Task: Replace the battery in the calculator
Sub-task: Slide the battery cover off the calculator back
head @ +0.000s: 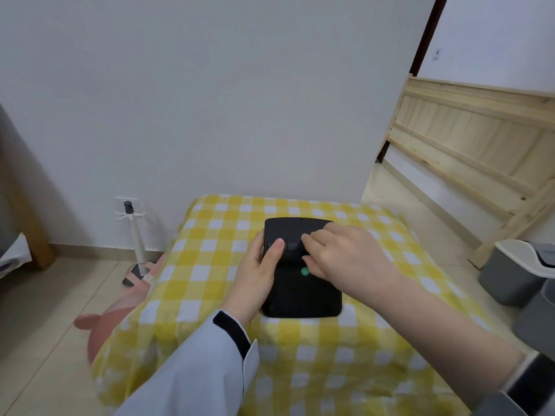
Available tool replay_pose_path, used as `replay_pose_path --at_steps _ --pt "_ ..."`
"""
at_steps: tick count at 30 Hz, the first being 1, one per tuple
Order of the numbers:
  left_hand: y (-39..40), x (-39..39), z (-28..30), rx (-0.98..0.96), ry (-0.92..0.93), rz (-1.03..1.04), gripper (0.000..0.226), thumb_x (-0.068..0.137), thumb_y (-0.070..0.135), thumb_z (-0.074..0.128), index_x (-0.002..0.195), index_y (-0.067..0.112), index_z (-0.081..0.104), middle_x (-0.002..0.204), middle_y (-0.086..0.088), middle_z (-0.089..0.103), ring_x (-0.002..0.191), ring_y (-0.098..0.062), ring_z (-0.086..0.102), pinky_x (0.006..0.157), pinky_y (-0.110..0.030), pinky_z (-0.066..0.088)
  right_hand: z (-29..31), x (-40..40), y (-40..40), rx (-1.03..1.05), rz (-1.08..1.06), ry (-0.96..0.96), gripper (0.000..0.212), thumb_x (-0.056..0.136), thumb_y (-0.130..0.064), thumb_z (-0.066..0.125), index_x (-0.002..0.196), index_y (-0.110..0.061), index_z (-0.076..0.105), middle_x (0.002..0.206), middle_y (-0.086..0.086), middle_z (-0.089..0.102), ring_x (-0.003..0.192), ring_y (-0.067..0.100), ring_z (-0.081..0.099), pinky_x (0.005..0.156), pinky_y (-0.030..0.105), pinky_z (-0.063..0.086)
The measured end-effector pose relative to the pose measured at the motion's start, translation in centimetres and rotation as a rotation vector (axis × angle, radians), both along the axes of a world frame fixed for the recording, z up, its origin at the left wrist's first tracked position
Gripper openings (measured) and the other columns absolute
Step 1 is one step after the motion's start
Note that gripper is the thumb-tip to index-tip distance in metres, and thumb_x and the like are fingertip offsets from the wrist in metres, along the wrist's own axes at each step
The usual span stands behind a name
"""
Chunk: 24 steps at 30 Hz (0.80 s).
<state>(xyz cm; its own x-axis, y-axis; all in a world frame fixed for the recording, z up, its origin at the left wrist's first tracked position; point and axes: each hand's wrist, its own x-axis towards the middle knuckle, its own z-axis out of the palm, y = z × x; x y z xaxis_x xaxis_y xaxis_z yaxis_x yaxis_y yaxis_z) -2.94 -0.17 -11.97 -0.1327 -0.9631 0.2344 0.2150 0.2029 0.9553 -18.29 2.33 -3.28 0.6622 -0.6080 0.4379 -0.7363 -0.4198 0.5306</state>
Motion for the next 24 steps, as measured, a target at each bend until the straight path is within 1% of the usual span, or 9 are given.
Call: replay_pose_path --at_steps 4,8,12,14,16,19,21,24 --pt "0.2 0.0 0.2 0.006 0.016 -0.002 0.026 0.095 0.034 0.05 0.119 0.028 0.06 0.105 0.013 0.073 0.099 -0.005 0.068 0.073 -0.016 0.053 -0.3 -0.1 -0.5 -0.045 0.06 0.055 0.016 0.074 -0.021 0.063 0.061 -0.013 0.069 0.047 -0.002 0.058 0.044 0.017 0.054 0.038 0.025 0.045" --pt "0.3 0.0 0.5 0.016 0.02 -0.01 0.027 0.093 0.037 0.051 0.118 0.03 0.059 0.102 0.016 0.073 0.096 -0.004 0.069 0.071 -0.016 0.053 -0.3 -0.3 -0.6 -0.069 0.109 0.025 0.018 0.075 -0.02 0.062 0.06 -0.011 0.069 0.046 -0.002 0.058 0.043 0.018 0.054 0.037 0.025 0.045" --pt "0.4 0.0 0.5 0.033 0.022 -0.005 0.026 0.095 0.035 0.051 0.119 0.029 0.059 0.101 0.016 0.074 0.095 -0.005 0.069 0.07 -0.017 0.053 -0.1 -0.4 -1.0 -0.043 0.12 -0.009 0.025 0.078 -0.022 0.054 0.061 -0.012 0.069 0.048 -0.001 0.061 0.045 0.019 0.057 0.039 0.026 0.046" --pt "0.4 0.0 0.6 0.036 0.022 -0.003 0.027 0.095 0.035 0.05 0.12 0.028 0.058 0.103 0.012 0.073 0.096 -0.008 0.07 0.071 -0.019 0.055 0.0 -0.6 -0.9 -0.02 0.129 -0.006 0.021 0.077 -0.023 0.059 0.067 -0.01 0.071 0.052 0.0 0.064 0.048 0.021 0.059 0.04 0.026 0.047" --pt "0.4 0.0 0.6 0.04 0.022 -0.003 0.029 0.094 0.037 0.051 0.121 0.028 0.058 0.105 0.009 0.073 0.098 -0.009 0.07 0.074 -0.022 0.056 0.0 -0.9 -0.8 -0.007 0.15 -0.005 0.017 0.075 -0.023 0.068 0.076 -0.006 0.073 0.056 0.002 0.066 0.05 0.022 0.061 0.04 0.028 0.048" --pt "0.5 0.0 0.7 0.043 0.023 -0.007 0.026 0.095 0.036 0.051 0.119 0.029 0.059 0.104 0.01 0.074 0.097 -0.009 0.07 0.073 -0.021 0.056 -0.3 -1.1 -0.6 -0.036 0.195 -0.054 0.018 0.078 -0.016 0.066 0.088 -0.003 0.074 0.059 0.004 0.067 0.05 0.024 0.061 0.04 0.03 0.049" --pt "0.6 0.0 0.7 0.044 0.027 -0.012 0.027 0.095 0.035 0.05 0.12 0.028 0.059 0.105 0.01 0.074 0.098 -0.009 0.07 0.072 -0.019 0.055 -0.7 -1.1 -0.5 -0.068 0.215 -0.086 0.015 0.078 -0.009 0.065 0.087 -0.001 0.074 0.059 0.006 0.067 0.049 0.026 0.06 0.039 0.031 0.048" --pt "0.6 0.0 0.7 0.053 0.038 -0.018 0.028 0.095 0.036 0.051 0.121 0.028 0.058 0.106 0.01 0.073 0.097 -0.008 0.07 0.071 -0.018 0.055 -1.2 -1.2 -0.5 -0.077 0.232 -0.12 0.013 0.074 0.0 0.069 0.086 0.001 0.073 0.06 0.008 0.068 0.051 0.028 0.062 0.04 0.033 0.049"
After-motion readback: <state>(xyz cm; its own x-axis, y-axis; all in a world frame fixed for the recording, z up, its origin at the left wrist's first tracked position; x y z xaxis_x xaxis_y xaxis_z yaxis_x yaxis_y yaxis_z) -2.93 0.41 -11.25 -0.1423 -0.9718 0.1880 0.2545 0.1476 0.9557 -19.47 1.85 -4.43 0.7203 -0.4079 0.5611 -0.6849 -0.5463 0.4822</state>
